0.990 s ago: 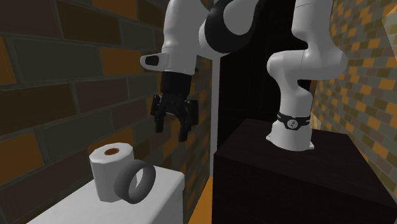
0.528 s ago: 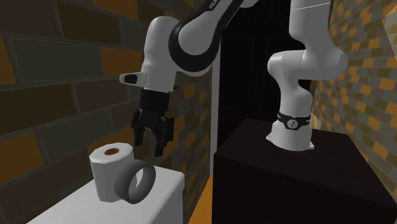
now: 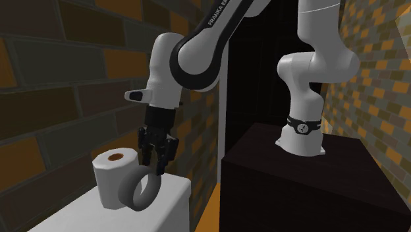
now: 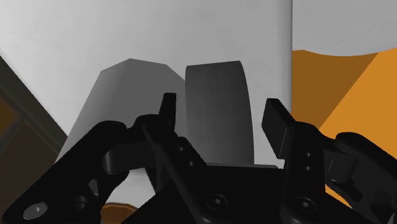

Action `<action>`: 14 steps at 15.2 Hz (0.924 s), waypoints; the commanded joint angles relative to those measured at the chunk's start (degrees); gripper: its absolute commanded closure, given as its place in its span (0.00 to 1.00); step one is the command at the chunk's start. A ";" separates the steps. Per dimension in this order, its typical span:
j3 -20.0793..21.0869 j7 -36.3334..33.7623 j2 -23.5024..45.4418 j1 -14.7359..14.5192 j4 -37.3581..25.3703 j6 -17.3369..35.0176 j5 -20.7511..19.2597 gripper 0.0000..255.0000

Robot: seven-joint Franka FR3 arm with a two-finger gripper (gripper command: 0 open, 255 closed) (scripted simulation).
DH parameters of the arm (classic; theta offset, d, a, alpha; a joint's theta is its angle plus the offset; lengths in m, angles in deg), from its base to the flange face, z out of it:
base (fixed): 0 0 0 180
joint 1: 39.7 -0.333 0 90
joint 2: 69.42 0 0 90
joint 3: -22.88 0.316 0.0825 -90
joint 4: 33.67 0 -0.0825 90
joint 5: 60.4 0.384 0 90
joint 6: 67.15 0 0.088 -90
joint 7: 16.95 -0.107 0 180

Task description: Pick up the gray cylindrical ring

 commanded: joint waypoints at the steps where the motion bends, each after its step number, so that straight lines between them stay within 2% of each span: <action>1: 0.09 0.11 0.09 0.06 -0.01 0.09 0.14 1.00; 9: 0.16 0.25 0.09 0.11 0.10 0.21 0.27 1.00; 14: -2.50 -3.34 -3.27 -1.86 0.65 -2.25 -3.98 1.00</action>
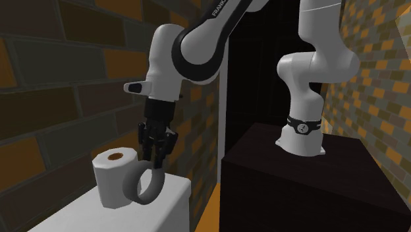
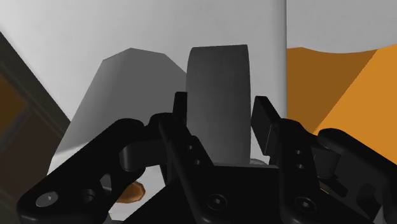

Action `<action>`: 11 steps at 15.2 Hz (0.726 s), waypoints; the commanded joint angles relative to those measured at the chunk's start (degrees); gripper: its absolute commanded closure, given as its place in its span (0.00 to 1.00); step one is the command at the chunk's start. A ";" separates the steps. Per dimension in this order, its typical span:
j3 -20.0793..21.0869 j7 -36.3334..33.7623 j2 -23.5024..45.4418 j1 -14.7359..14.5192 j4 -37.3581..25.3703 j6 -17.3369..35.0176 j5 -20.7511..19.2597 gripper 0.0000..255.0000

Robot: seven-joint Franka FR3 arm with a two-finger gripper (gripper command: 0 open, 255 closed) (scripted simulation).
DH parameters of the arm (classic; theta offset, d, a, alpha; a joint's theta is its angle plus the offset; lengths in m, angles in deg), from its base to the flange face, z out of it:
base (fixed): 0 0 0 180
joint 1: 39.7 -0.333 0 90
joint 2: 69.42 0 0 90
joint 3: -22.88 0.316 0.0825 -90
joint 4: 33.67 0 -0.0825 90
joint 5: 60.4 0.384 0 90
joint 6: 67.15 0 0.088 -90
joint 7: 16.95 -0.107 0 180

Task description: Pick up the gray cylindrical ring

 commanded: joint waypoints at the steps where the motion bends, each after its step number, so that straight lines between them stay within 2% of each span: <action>1: -1.07 -1.58 -1.43 -0.82 0.21 -1.04 -1.85 1.00; 11: -4.73 -7.96 -7.28 -3.41 0.11 -5.91 -9.67 1.00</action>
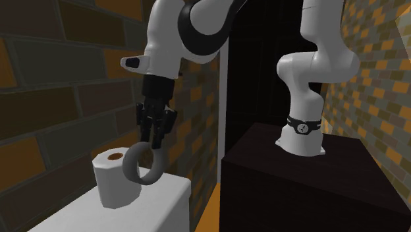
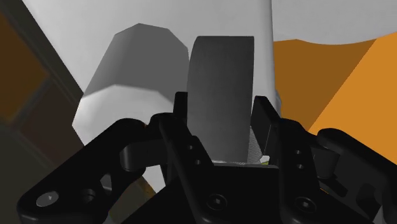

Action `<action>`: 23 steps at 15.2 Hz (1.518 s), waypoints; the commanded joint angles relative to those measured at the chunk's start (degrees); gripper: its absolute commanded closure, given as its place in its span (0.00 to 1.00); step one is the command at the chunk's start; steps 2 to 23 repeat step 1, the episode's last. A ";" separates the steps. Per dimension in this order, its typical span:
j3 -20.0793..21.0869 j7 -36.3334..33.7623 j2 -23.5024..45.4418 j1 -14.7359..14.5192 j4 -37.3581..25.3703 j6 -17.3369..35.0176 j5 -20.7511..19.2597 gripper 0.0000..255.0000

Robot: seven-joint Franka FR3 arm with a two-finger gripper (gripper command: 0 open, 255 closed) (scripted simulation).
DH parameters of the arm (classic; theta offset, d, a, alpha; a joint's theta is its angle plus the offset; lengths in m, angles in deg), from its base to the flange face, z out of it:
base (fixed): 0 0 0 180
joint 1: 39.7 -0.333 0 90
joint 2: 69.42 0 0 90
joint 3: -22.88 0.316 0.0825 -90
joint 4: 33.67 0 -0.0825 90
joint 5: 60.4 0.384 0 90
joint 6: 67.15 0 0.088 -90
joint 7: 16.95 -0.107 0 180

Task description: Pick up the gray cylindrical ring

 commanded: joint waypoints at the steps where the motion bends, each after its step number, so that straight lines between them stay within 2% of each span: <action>1: -0.21 -0.30 -0.29 -0.04 -0.16 -0.42 -0.47 1.00; 23: -0.21 -0.30 -0.29 -0.04 -0.16 -0.42 -0.47 1.00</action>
